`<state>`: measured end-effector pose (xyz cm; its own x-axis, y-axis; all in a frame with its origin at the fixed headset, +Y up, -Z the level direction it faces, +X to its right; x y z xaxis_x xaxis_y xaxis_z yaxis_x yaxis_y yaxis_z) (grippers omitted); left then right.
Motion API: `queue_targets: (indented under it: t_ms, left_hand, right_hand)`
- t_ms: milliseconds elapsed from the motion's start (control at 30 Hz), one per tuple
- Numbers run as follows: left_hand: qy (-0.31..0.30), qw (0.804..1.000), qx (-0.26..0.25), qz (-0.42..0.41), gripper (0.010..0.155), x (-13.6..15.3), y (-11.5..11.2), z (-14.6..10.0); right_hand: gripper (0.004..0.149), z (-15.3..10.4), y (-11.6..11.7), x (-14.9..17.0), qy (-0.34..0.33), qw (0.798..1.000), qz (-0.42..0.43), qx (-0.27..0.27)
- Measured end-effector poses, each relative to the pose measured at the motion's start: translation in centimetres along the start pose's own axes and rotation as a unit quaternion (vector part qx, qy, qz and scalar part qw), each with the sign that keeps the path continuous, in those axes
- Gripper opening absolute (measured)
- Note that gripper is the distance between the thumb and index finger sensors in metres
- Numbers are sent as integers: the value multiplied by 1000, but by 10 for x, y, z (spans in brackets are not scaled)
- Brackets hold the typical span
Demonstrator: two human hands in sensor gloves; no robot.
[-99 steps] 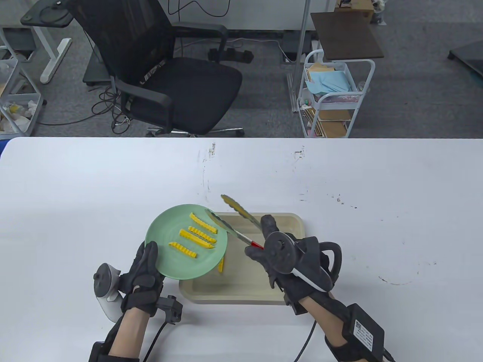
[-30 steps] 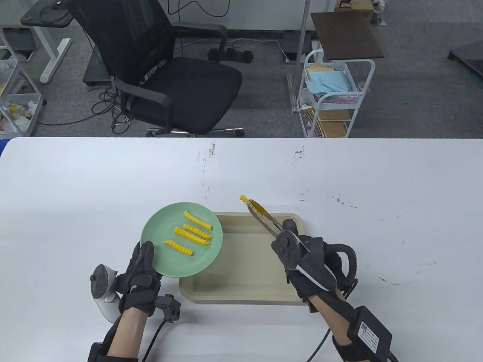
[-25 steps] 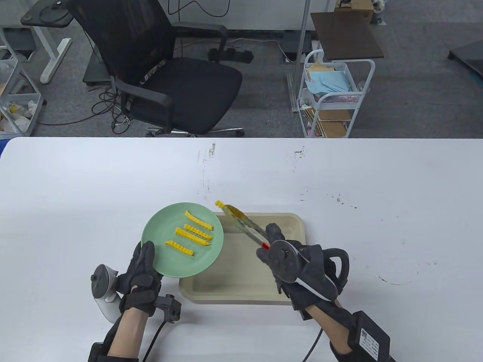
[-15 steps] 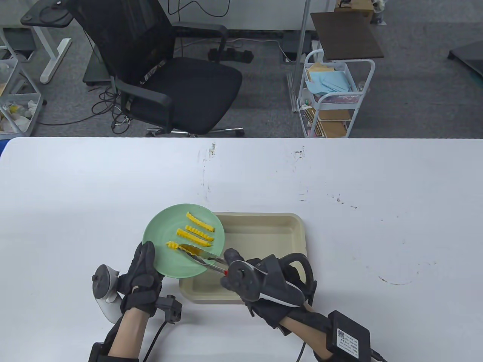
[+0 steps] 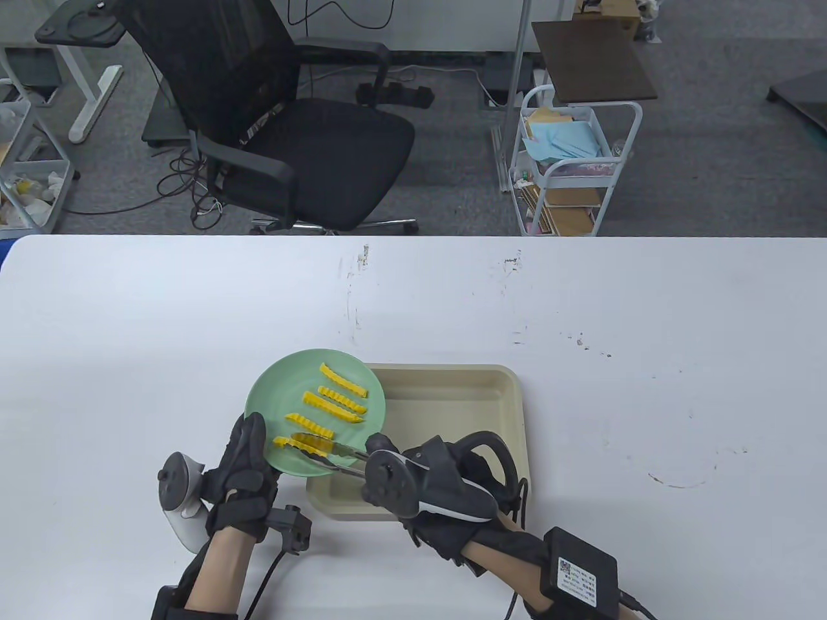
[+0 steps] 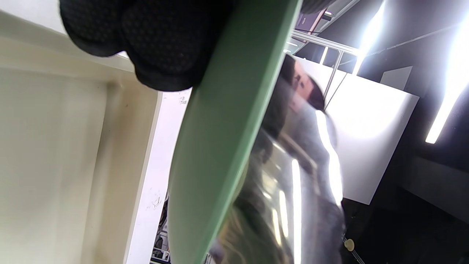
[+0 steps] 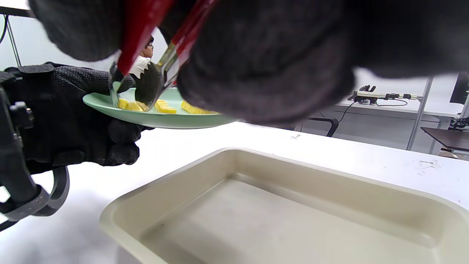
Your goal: Hold plate and receive fries gripped by tongs from baking tray
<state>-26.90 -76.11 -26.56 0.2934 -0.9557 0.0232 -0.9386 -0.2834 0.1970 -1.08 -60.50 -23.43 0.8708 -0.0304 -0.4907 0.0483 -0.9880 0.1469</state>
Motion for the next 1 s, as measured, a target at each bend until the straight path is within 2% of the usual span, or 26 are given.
queue_targets:
  t_ms: [100,167,300,367,500,567,633,800,1000]
  left_hand:
    - [-1,1000,-1,0,64,0,0,0]
    - [-1,1000,-1,-1,64,0,0,0]
    - [-1,1000,0,-1,64,0,1,0]
    - [-1,1000,0,0,64,0,1,0]
    - [-1,1000,-1,1,64,0,1,0]
    - [0,1000,-3,0,63,0,2,0]
    - [0,1000,-5,2,63,0,2,1]
    - [3,1000,-1,6,63,2,1,0]
    - [3,1000,3,5,63,2,-1,0]
  right_hand:
    - [73,-7,-3,10,1,1000,20,24]
    - [78,-15,-4,27,6,996,59,64]
    - [85,-30,13,84,54,970,151,181]
    - [86,-33,29,119,105,958,180,197]
    - [86,-45,66,183,218,933,208,195]
    - [86,-51,82,204,256,922,213,197]
    - [84,-54,91,221,287,920,211,165]
    - [84,-60,111,248,371,908,157,119]
    - [84,-61,128,267,421,894,139,63]
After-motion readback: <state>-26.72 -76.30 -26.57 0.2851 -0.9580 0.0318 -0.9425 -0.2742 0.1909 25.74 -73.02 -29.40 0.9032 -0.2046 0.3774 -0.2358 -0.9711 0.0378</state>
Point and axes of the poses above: the tracker on the back of each hand, its own x axis roughly to the little-finger side, its own z axis roughly from the wrist to the fingertips, y = z × x, the point moved 1 cm from there along z, roughly from the wrist to the fingertips, and after that the axes turned 9 degrees about -x, right-handed, at the moved point
